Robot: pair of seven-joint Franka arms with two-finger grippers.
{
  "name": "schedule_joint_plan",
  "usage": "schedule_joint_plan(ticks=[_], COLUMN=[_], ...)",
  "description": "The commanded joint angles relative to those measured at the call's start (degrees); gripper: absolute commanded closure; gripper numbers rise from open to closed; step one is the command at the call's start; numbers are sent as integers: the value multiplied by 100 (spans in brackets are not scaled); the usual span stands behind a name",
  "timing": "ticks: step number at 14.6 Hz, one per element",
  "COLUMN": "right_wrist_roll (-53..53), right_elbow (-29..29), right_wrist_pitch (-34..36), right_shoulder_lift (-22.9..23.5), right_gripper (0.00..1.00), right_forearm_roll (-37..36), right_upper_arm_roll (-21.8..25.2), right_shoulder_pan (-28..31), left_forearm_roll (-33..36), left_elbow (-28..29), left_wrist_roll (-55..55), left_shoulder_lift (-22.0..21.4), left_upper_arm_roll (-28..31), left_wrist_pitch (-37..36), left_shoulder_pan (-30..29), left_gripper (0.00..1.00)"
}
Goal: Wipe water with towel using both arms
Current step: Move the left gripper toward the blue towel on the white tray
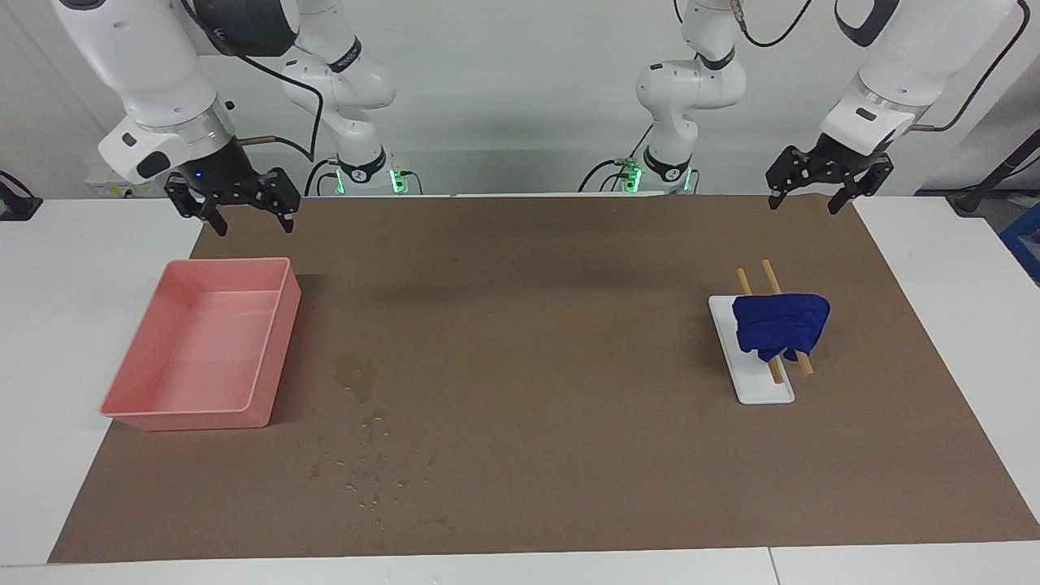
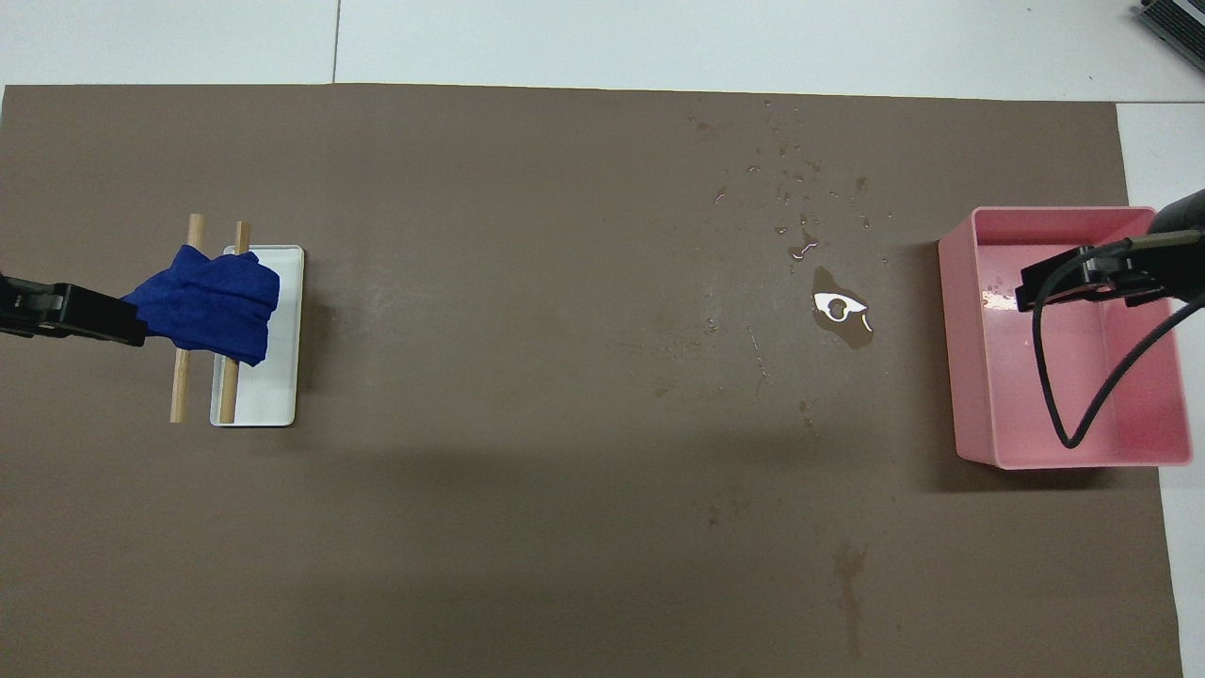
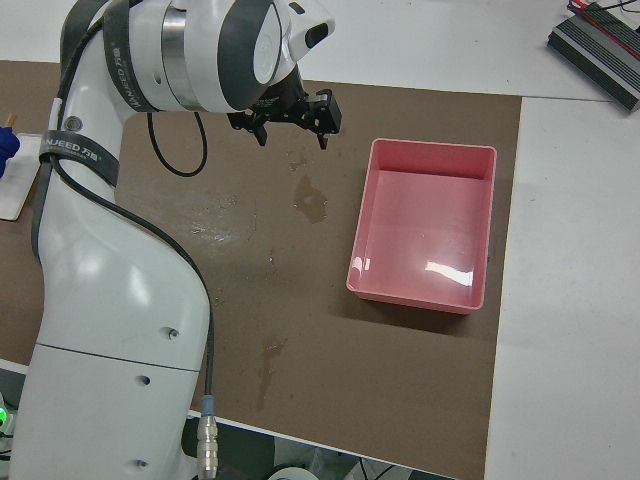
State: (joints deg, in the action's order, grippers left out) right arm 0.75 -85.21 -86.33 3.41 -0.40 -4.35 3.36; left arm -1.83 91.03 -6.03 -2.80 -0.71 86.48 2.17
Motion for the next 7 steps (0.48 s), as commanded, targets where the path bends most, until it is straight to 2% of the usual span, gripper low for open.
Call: schedule_joint_plan(ticks=[1, 5, 7], right_wrist_roll=[-14, -14, -14], right_elbow=[-57, -57, -57], right_wrist_pitch=[-25, -25, -25], right_shoulder_lift=[-59, -59, -59], right_gripper=[0, 0, 0], right_forearm_roll=[-31, -31, -31], right_upper_arm_roll=[-40, -40, -40], right_shoulder_pan=[42, 42, 42], left_forearm_roll=[69, 69, 78], left_elbow=[142, 151, 352], left_wrist_roll=[50, 67, 41], left_shoulder_lift=[-150, -141, -176], left_upper_arm_roll=[36, 36, 36], left_wrist_pitch=[44, 96, 420], left_shoulder_pan=[73, 73, 73], left_gripper=[0, 0, 0])
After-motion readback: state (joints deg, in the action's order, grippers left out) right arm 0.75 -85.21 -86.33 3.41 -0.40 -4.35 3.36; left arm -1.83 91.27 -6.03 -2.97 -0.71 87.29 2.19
